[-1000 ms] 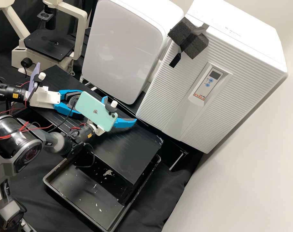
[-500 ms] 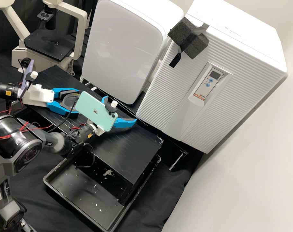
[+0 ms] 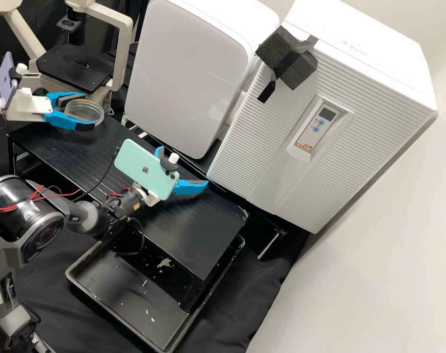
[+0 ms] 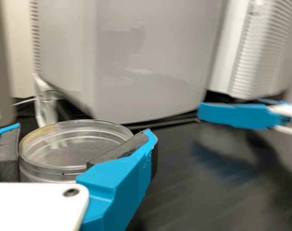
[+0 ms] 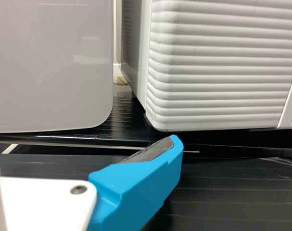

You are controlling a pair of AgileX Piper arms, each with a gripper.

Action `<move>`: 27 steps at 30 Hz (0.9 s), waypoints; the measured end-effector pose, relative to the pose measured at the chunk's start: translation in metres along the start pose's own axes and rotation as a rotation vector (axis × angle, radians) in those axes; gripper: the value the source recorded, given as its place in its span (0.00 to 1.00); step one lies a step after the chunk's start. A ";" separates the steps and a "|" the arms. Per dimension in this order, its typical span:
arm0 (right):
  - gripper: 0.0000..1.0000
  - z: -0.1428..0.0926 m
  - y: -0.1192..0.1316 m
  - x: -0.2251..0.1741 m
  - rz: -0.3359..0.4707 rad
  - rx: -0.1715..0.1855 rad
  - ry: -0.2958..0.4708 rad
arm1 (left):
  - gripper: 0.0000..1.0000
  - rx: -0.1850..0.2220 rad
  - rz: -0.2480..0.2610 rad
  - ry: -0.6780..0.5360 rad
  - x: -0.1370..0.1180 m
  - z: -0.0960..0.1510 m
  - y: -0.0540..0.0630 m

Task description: Place the petri dish on the microscope

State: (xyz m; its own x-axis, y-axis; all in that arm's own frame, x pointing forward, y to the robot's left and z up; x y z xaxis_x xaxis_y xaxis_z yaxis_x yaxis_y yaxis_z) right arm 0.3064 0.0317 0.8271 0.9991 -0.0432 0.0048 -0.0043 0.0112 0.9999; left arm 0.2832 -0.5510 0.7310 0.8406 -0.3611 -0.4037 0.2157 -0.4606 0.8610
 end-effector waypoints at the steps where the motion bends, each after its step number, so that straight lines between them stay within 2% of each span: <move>1: 1.00 0.000 0.000 0.000 0.000 0.000 0.000 | 0.00 -0.010 0.011 0.020 -0.004 -0.006 0.003; 10: 1.00 0.000 0.000 0.000 0.000 0.000 0.000 | 0.00 -0.016 0.083 0.144 -0.022 -0.046 0.024; 15: 1.00 0.000 0.000 0.000 0.000 0.000 0.000 | 0.00 -0.017 0.114 0.213 -0.027 -0.067 0.032; 23: 1.00 0.000 0.000 0.000 0.000 0.000 0.000 | 0.00 -0.049 0.118 0.277 -0.010 -0.087 0.031; 25: 1.00 0.000 0.000 0.000 0.000 0.000 0.000 | 0.00 -0.036 0.118 0.307 -0.004 -0.092 0.032; 27: 1.00 0.000 0.000 0.000 0.000 0.000 0.000 | 0.00 -0.042 0.117 0.332 0.000 -0.096 0.035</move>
State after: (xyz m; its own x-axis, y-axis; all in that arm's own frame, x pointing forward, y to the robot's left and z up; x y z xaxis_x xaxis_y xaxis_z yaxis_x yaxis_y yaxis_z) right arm 0.3064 0.0317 0.8271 0.9991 -0.0432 0.0048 -0.0043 0.0112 0.9999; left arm 0.3379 -0.4890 0.7907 0.9750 -0.1227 -0.1853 0.1232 -0.3957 0.9101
